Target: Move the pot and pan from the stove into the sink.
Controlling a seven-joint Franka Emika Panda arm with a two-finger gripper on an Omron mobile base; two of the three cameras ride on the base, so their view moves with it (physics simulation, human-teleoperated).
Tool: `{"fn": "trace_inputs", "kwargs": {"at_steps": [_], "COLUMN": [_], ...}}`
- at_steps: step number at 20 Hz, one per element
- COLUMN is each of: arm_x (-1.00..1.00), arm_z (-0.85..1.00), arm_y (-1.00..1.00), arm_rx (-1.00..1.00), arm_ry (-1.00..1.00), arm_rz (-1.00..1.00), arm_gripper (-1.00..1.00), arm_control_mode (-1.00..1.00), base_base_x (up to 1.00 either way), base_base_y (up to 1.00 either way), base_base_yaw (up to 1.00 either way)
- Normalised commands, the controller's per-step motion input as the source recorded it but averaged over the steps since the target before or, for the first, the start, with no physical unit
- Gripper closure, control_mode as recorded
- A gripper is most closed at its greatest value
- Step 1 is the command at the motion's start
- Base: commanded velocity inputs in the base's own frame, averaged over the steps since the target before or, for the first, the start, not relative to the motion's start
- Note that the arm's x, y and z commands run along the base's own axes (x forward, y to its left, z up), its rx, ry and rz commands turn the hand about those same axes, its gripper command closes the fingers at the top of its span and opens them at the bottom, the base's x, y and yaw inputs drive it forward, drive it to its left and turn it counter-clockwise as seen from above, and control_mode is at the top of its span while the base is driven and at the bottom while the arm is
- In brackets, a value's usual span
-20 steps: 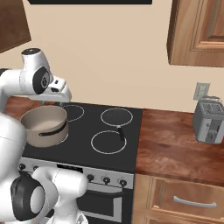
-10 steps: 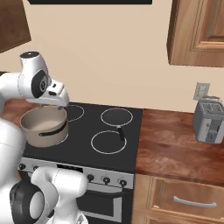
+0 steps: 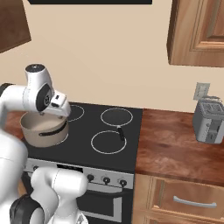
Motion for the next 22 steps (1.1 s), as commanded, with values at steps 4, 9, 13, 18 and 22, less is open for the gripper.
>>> {"fn": "trace_inputs", "kwargs": {"at_steps": [4, 9, 13, 18, 22], "arm_x": [0.28, 0.35, 0.37, 0.33, 0.26], "arm_z": [-0.24, -0.25, -0.26, -0.28, -0.32], "arm_y": [0.06, 0.17, 0.27, 0.25, 0.17], "arm_rx": [0.01, 0.0, 0.01, 0.01, 0.0], "arm_ry": [-0.08, -0.06, -0.04, -0.02, 0.0], "arm_rz": [0.0, 0.0, 0.0, 0.0, 0.0], "arm_gripper": [-1.0, -1.0, -1.0, -1.0, -1.0], "arm_control_mode": [-1.0, -1.0, -1.0, -1.0, -1.0], "base_base_x": [0.0, 0.0, 0.0, 0.0, 0.0], "base_base_y": [0.0, 0.0, 0.0, 0.0, 0.0], "base_base_yaw": [0.0, 0.0, 0.0, 0.0, 0.0]}}
